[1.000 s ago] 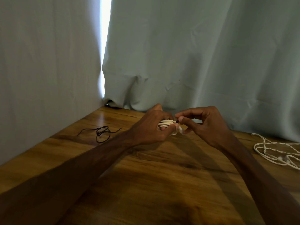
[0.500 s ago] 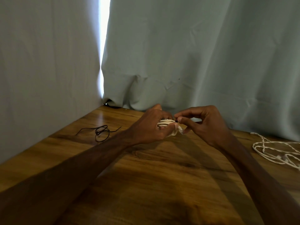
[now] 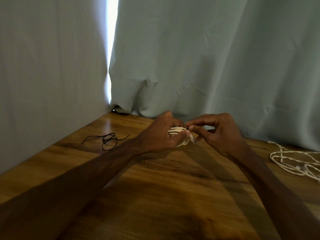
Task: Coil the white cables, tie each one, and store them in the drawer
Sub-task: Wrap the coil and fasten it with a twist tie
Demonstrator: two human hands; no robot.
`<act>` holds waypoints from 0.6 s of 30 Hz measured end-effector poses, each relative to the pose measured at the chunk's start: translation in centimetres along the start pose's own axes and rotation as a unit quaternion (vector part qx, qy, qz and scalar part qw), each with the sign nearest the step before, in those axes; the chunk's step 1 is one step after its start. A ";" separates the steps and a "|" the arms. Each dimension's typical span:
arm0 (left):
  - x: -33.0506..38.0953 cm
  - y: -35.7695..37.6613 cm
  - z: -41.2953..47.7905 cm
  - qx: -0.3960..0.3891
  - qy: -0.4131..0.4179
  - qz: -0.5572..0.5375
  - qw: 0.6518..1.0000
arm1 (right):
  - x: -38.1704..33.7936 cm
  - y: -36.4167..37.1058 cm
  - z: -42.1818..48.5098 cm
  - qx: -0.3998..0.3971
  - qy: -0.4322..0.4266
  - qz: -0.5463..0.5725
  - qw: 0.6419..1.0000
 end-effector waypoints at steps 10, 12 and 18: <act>-0.2 0.0 0.0 -0.003 -0.005 0.004 1.000 | 0.6 0.2 0.1 -0.010 0.012 0.026 1.000; -0.2 0.0 0.0 -0.003 -0.004 0.007 1.000 | 0.5 0.0 0.1 -0.007 0.016 0.039 0.999; 0.1 0.3 0.0 -0.018 0.003 0.020 1.000 | 1.1 0.4 -0.1 -0.011 0.064 0.102 0.993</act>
Point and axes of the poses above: each hand's wrist, its own z-axis towards the middle knuckle, its own y-axis out of the palm, x = y × z, the point moved 10 cm from there along z, towards the middle knuckle, and after that the axes turned 1 degree about -y, right-handed, at the moved point
